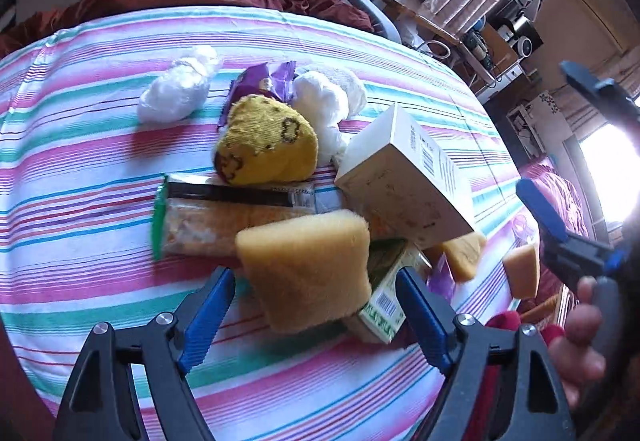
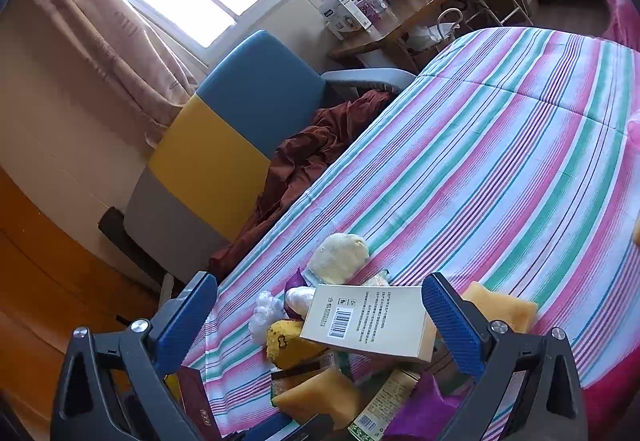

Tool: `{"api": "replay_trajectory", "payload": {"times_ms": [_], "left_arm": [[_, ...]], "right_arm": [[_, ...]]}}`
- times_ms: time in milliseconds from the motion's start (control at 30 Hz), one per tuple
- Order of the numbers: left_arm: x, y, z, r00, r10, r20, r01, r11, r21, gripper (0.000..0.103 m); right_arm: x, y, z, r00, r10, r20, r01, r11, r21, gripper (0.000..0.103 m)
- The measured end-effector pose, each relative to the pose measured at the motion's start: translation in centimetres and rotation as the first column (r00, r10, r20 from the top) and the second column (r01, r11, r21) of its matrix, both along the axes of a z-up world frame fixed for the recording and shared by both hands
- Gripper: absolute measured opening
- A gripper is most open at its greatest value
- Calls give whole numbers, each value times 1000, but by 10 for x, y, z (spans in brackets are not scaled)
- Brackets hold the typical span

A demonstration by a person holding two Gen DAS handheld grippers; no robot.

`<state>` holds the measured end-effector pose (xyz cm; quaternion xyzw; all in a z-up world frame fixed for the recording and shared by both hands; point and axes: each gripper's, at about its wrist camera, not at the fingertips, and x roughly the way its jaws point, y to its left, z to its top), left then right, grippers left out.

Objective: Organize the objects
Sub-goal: 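Grasp yellow sponge with left tool while right tool grasps white barcode box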

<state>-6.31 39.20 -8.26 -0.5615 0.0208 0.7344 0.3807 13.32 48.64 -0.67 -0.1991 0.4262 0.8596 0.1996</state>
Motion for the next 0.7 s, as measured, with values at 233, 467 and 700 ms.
{"api": "replay_trajectory", "payload": {"times_ms": [233,467,700], "left_arm": [[-2,9,-14,999,-3,-35,2,1000,-19,61],[15,-46,5,989,-87,-120,92,995,39,59],[46,-105,11,973,-156,-171,159,987,1,60]], "right_arm": [[-1,3,-3,1000,-1,4,1,1000,-17,103],[-6,2,-8,999,2,50,-1,1000,-11,103],[-23,-8,-9,980,21,198,-37,996,77,103]]}}
